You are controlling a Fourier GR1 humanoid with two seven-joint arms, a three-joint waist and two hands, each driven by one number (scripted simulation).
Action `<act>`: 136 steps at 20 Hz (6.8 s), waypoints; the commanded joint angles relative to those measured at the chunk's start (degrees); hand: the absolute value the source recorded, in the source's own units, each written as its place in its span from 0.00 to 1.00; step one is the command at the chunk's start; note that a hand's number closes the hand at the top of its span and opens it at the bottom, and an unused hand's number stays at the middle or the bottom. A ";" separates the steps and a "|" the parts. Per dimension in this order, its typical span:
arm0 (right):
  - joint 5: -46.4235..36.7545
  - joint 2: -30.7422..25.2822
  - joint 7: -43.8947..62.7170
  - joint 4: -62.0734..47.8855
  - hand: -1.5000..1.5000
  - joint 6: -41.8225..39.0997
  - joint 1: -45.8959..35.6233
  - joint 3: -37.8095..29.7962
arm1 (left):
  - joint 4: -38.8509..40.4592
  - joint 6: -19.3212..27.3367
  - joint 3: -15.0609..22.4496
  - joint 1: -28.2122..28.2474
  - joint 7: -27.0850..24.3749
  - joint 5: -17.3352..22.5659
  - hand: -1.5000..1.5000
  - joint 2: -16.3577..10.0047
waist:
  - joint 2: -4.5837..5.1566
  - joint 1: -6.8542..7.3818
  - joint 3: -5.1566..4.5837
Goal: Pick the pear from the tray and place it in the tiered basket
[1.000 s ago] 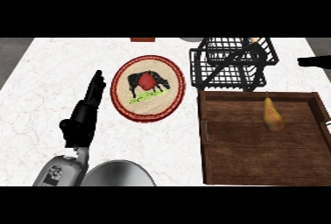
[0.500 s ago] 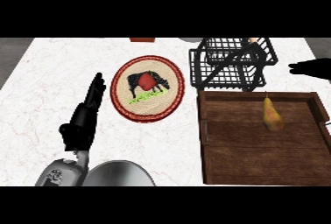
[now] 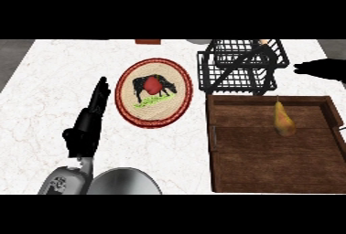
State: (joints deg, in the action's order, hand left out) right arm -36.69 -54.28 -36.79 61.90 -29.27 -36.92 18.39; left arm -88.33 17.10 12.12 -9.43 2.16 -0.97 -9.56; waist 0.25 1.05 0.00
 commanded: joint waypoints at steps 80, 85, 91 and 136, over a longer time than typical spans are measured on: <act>-26.97 49.78 71.69 -4.03 1.00 12.54 0.95 5.34 | 1.56 -4.03 -5.27 0.48 0.17 -5.39 0.50 4.41 | -1.28 -1.05 -0.21; -28.89 53.95 91.28 7.08 1.00 9.53 -1.78 9.33 | 0.85 -4.21 -4.71 1.42 -0.53 -5.66 0.50 4.60 | -1.05 -1.01 -0.10; -30.28 54.19 102.99 22.65 1.00 1.39 -8.18 8.34 | -0.48 -4.02 -5.56 0.53 1.09 -6.01 0.50 3.88 | -0.97 -1.37 -0.05; -24.91 44.70 83.65 -2.47 0.00 18.72 -27.27 -30.95 | 0.48 -5.45 -6.56 -2.68 2.49 -6.95 0.50 6.08 | -0.03 -0.48 0.01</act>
State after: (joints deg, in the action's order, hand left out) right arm -64.90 -8.95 48.85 61.66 -14.06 -64.51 -8.39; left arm -87.95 11.82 6.22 -9.88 2.88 -8.02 -3.36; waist 0.27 0.72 -0.02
